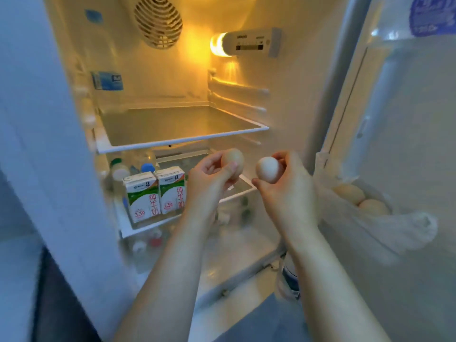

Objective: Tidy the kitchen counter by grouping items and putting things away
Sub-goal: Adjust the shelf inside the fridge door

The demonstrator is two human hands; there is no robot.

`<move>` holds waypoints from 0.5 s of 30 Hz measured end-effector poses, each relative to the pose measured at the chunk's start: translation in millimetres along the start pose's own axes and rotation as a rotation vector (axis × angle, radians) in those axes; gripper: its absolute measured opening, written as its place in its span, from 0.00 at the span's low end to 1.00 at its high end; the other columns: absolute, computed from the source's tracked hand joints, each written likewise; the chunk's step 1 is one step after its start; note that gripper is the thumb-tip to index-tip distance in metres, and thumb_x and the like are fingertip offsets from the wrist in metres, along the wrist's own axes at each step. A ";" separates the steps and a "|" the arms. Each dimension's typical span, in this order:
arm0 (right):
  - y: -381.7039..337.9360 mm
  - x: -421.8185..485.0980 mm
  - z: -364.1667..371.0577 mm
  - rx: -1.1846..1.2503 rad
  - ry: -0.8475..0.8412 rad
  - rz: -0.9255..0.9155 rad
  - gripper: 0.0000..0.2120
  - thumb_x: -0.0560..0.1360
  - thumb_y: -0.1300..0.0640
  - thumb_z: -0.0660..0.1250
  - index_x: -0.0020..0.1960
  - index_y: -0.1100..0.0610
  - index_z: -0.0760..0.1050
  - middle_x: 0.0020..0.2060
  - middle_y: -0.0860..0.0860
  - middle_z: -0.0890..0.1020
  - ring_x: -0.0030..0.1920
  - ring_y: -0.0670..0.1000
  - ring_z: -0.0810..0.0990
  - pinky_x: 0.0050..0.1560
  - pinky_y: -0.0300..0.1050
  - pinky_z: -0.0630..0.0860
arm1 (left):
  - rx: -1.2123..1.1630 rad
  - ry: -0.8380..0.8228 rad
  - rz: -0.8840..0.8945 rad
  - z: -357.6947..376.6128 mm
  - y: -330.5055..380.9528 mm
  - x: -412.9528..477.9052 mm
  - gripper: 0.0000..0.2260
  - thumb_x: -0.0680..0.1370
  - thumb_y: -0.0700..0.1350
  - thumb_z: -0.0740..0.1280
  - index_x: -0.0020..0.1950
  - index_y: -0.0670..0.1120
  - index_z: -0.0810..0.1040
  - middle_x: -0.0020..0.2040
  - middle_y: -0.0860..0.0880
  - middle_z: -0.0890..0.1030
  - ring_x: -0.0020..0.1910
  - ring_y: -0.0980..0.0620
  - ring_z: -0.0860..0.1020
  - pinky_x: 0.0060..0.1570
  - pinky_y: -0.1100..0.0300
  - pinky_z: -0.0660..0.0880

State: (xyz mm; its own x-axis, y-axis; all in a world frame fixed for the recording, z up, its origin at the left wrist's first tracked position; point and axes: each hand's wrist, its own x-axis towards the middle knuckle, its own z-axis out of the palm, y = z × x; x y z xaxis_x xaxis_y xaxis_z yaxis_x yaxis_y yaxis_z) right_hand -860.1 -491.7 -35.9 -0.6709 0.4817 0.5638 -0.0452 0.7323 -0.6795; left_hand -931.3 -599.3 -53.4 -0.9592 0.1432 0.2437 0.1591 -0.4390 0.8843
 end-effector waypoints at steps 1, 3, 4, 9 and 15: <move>0.2 -12.1 1.4 0.025 -0.041 -0.002 0.18 0.66 0.55 0.76 0.50 0.47 0.70 0.45 0.47 0.80 0.47 0.52 0.77 0.42 0.43 0.70 | 0.033 0.047 0.013 -8.7 2.4 -14.9 0.09 0.74 0.34 0.68 0.52 0.44 0.79 0.46 0.45 0.82 0.45 0.49 0.79 0.47 0.55 0.78; 0.4 -33.3 2.6 0.095 -0.114 -0.006 0.17 0.66 0.57 0.76 0.47 0.49 0.69 0.43 0.46 0.78 0.45 0.50 0.76 0.38 0.39 0.64 | 0.110 0.121 0.045 -23.3 4.5 -41.3 0.10 0.73 0.35 0.70 0.50 0.47 0.79 0.45 0.46 0.82 0.44 0.51 0.80 0.46 0.57 0.78; -1.3 -44.7 2.6 0.124 -0.154 -0.007 0.17 0.67 0.58 0.76 0.47 0.50 0.69 0.42 0.46 0.77 0.44 0.49 0.75 0.36 0.38 0.63 | 0.142 0.152 0.069 -29.9 6.9 -56.7 0.10 0.72 0.35 0.70 0.49 0.49 0.79 0.45 0.48 0.82 0.44 0.53 0.80 0.45 0.59 0.78; -14.1 -92.2 5.3 0.170 -0.306 -0.010 0.21 0.64 0.59 0.77 0.51 0.53 0.69 0.42 0.46 0.76 0.48 0.54 0.77 0.44 0.44 0.70 | 0.244 0.250 0.116 -58.2 20.8 -125.4 0.14 0.73 0.30 0.68 0.56 0.41 0.78 0.48 0.48 0.80 0.43 0.57 0.78 0.39 0.67 0.77; -46.6 -142.9 7.9 0.291 -0.448 -0.056 0.22 0.65 0.57 0.77 0.50 0.52 0.66 0.43 0.45 0.76 0.44 0.50 0.74 0.38 0.40 0.64 | 0.328 0.418 0.173 -91.6 46.2 -194.8 0.13 0.73 0.30 0.68 0.55 0.42 0.79 0.46 0.51 0.81 0.40 0.61 0.80 0.42 0.63 0.79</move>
State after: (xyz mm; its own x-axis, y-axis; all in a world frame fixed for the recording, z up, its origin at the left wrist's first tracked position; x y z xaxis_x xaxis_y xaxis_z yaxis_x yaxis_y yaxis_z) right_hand -768.0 -598.5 -88.5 -0.9087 0.1464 0.3909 -0.2510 0.5565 -0.7920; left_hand -758.5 -728.7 -96.5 -0.9129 -0.2998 0.2770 0.3231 -0.1159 0.9392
